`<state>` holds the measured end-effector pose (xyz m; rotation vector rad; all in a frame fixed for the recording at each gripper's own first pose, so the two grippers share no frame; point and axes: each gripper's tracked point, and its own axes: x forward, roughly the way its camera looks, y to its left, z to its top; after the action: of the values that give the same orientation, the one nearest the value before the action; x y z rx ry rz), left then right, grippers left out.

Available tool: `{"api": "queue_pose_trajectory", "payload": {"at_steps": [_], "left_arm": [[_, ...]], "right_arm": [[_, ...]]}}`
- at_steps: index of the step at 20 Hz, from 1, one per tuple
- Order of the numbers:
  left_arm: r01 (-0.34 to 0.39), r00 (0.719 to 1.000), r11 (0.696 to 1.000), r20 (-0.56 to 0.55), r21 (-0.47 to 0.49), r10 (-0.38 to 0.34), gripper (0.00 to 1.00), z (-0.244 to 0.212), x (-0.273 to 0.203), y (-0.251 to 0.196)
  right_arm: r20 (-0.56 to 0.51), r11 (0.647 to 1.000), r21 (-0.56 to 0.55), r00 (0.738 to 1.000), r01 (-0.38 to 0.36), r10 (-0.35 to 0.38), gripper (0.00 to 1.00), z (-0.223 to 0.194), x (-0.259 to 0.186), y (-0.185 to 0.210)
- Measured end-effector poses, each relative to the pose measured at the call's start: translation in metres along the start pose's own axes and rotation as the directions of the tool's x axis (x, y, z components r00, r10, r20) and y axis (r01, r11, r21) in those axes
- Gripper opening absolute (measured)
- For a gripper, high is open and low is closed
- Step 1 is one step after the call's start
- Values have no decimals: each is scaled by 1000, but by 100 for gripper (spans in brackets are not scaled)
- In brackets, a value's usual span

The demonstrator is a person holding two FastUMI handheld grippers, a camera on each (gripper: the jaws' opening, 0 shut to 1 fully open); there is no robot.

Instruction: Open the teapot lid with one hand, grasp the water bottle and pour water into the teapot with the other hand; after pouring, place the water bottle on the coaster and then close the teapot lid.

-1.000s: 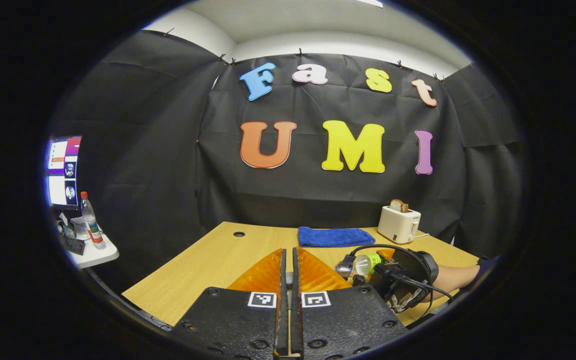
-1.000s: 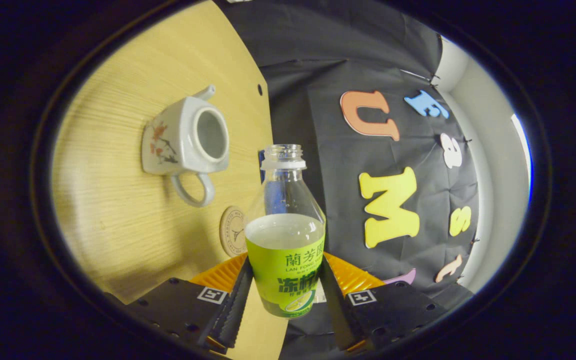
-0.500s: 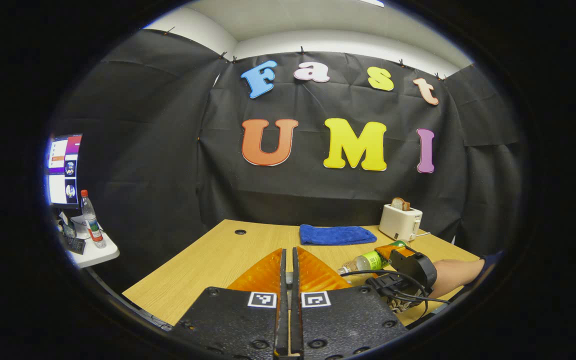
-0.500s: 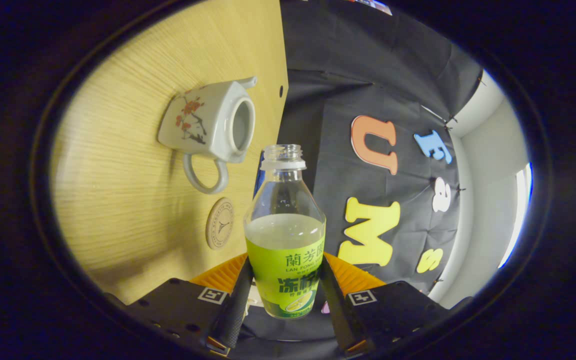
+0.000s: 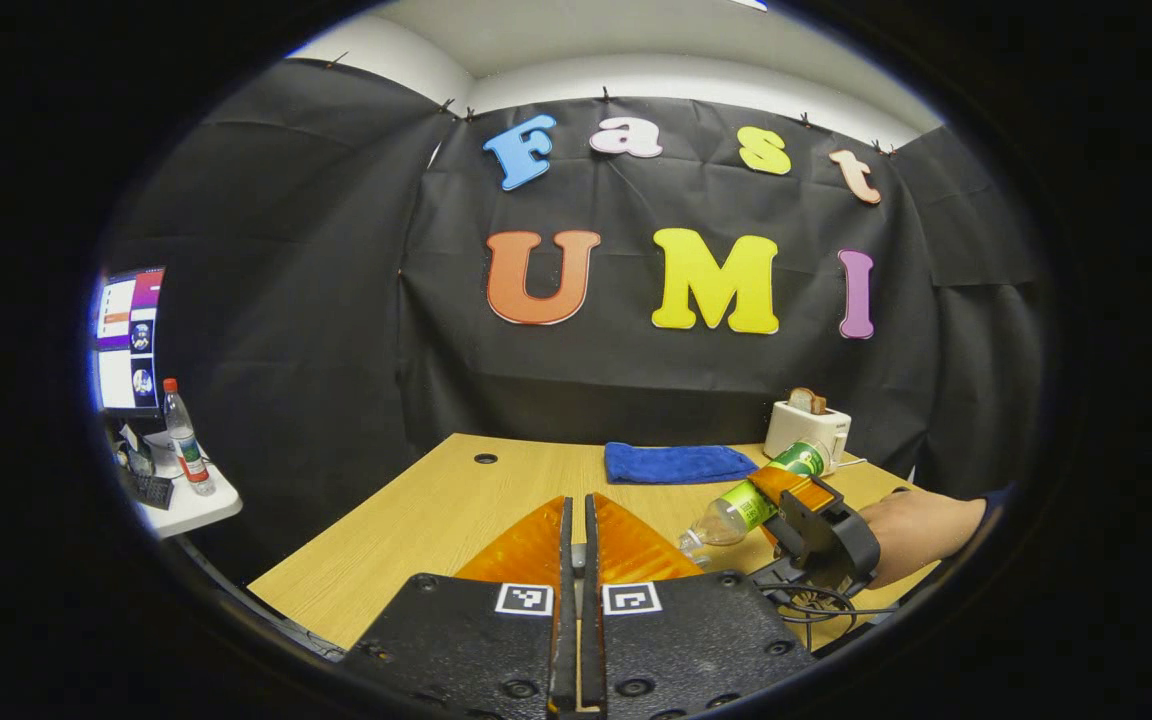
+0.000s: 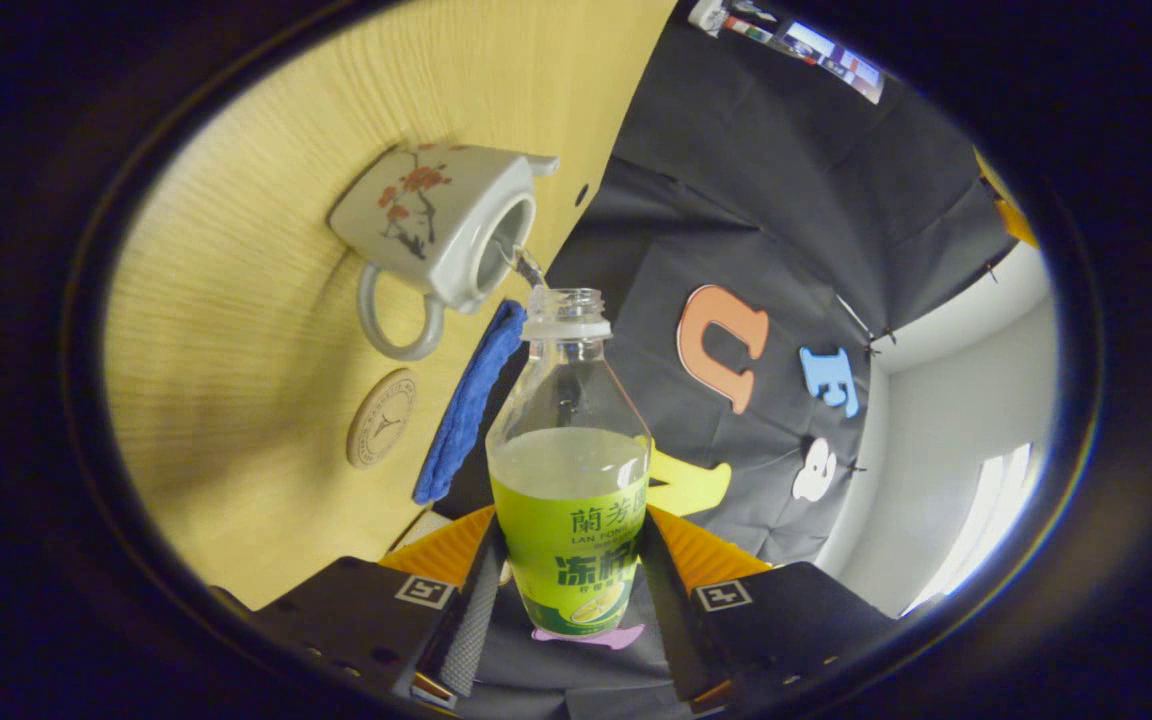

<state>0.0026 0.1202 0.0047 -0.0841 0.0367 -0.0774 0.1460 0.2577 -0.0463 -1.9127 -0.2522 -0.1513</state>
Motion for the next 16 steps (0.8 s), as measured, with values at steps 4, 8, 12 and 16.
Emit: {"api": "queue_pose_trajectory", "payload": {"at_steps": [4,8,12,16], "left_arm": [[-1,1000,1000,-6,-3,1,4,-1,0,0],[15,1000,1000,-6,1,-15,4,0,0,-2],[23,1000,1000,1,2,-23,4,1,0,-2],[16,1000,1000,-9,9,-16,4,-1,0,0]], "right_arm": [[7,999,-36,1000,24,-23,72,4,-2,-8],[19,995,-74,997,70,-69,73,4,0,-21],[37,987,-106,992,122,-119,73,4,-5,-37],[44,980,-125,987,157,-153,72,2,-6,-49]]}}
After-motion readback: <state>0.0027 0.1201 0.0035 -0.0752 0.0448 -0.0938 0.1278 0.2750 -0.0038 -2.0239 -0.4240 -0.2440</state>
